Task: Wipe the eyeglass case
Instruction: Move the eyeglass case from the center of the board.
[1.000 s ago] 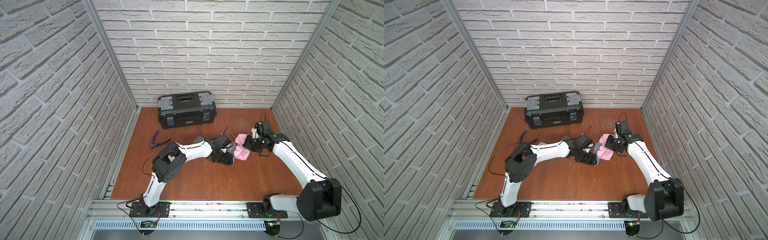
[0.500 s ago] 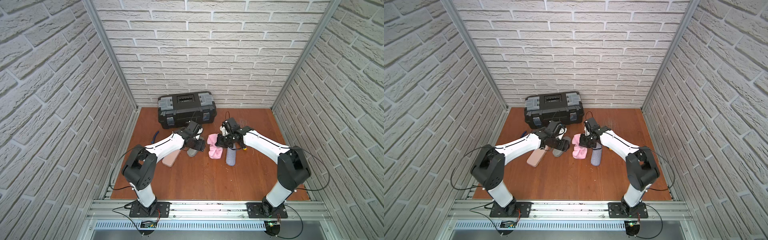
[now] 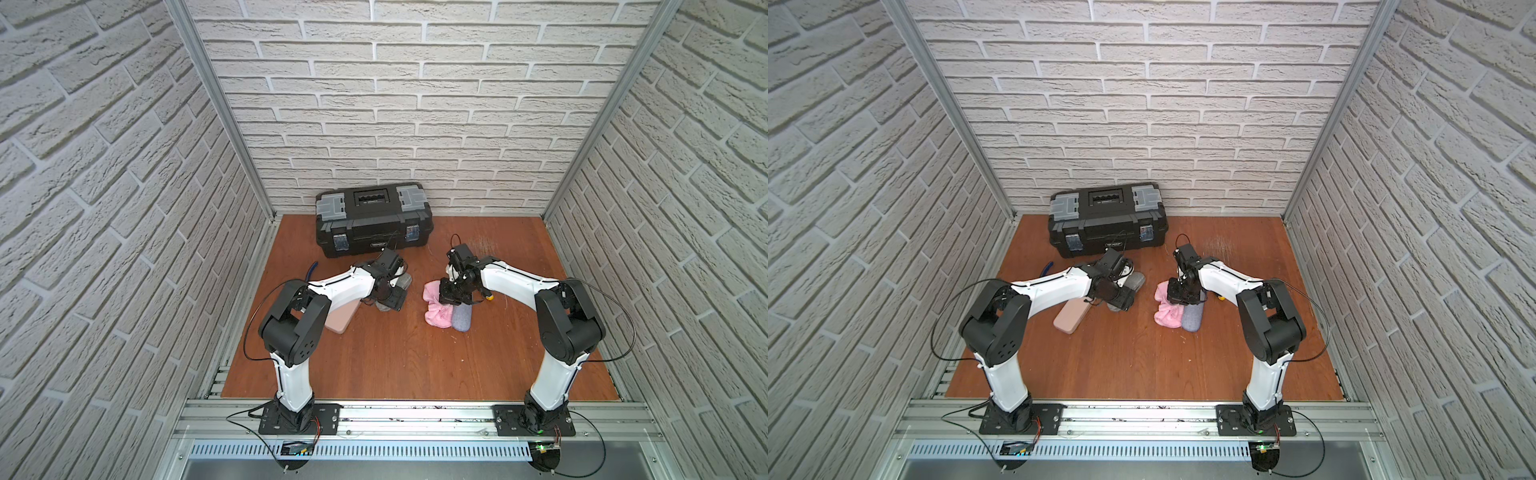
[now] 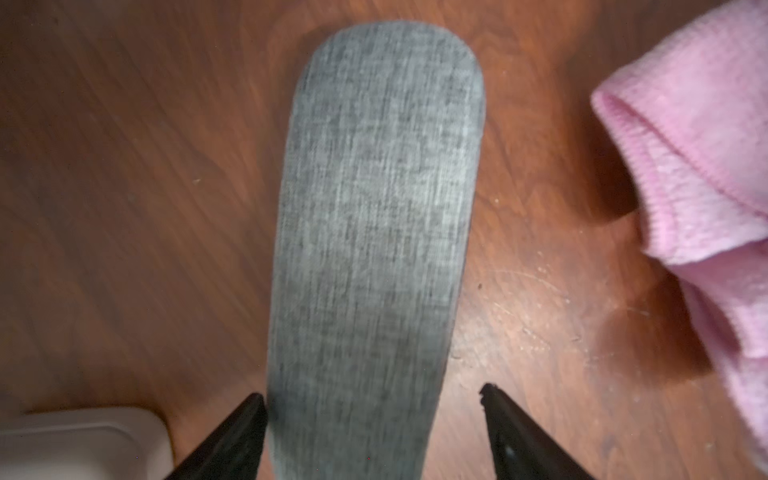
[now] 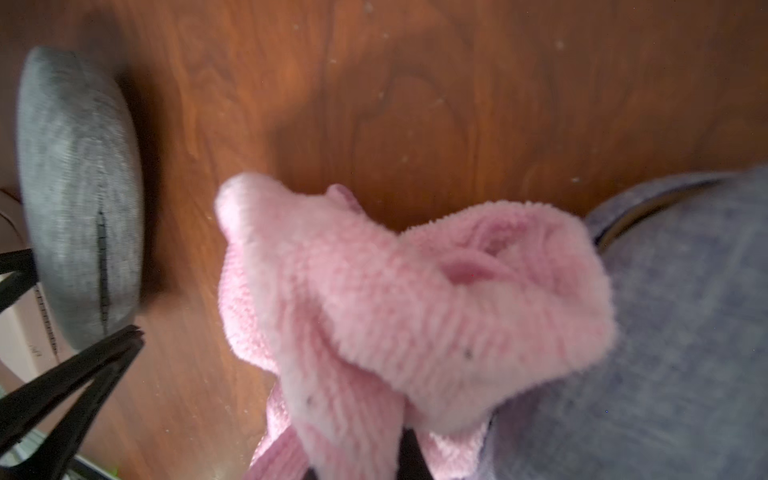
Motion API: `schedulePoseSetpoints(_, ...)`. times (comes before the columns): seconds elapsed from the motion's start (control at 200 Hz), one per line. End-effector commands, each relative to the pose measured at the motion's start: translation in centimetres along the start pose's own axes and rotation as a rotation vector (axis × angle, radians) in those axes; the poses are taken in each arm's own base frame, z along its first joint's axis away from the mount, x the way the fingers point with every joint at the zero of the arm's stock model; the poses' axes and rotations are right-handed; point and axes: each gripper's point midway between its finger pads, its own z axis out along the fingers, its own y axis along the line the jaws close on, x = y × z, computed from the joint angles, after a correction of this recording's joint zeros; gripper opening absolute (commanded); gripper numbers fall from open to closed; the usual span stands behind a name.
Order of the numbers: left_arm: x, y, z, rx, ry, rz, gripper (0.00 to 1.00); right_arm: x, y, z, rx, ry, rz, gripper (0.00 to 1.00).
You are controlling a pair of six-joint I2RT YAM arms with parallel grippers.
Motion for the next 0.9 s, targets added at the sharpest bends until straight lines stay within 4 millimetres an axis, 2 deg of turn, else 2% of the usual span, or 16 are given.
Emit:
schedulePoseSetpoints(0.0, -0.4, 0.0, -0.2, 0.017, -0.027, -0.015, 0.84, 0.6, -2.1, -1.3, 0.047, -0.007, -0.007, 0.02)
schedulePoseSetpoints(0.115, -0.1, 0.2, 1.1, 0.005, -0.010, -0.020, 0.83, 0.8, -3.3, -1.7, 0.054, -0.004, 0.006, 0.03)
schedulePoseSetpoints(0.205, -0.5, 0.2, 1.5, 0.003, -0.022, -0.005, 0.81, 0.9, -3.5, -2.0, 0.049, -0.002, 0.001, 0.02)
schedulePoseSetpoints(0.3, -0.4, -0.5, 2.2, 0.033, -0.026, 0.017, 0.78, 0.8, -1.8, -2.2, -0.029, 0.007, -0.024, 0.03)
schedulePoseSetpoints(0.485, 0.4, -1.2, 2.9, 0.027, -0.069, 0.097, 0.66, 0.0, 0.0, -4.7, -0.070, -0.051, -0.050, 0.02)
schedulePoseSetpoints(0.565, 0.6, -3.3, 2.3, 0.045, -0.146, 0.237, 0.63, -0.1, 0.3, -5.4, -0.080, -0.063, -0.048, 0.03)
schedulePoseSetpoints(0.615, 1.1, -5.3, 1.8, 0.056, -0.162, 0.345, 0.62, -0.1, 0.5, -6.0, -0.087, -0.076, -0.050, 0.03)
schedulePoseSetpoints(0.735, 3.4, -9.2, 1.5, 0.090, -0.139, 0.507, 0.61, 0.0, 0.4, -7.2, -0.088, -0.119, -0.051, 0.02)
schedulePoseSetpoints(0.895, 6.3, -12.0, 1.3, 0.084, -0.095, 0.598, 0.62, 0.6, -0.2, -7.8, -0.065, -0.135, -0.057, 0.02)
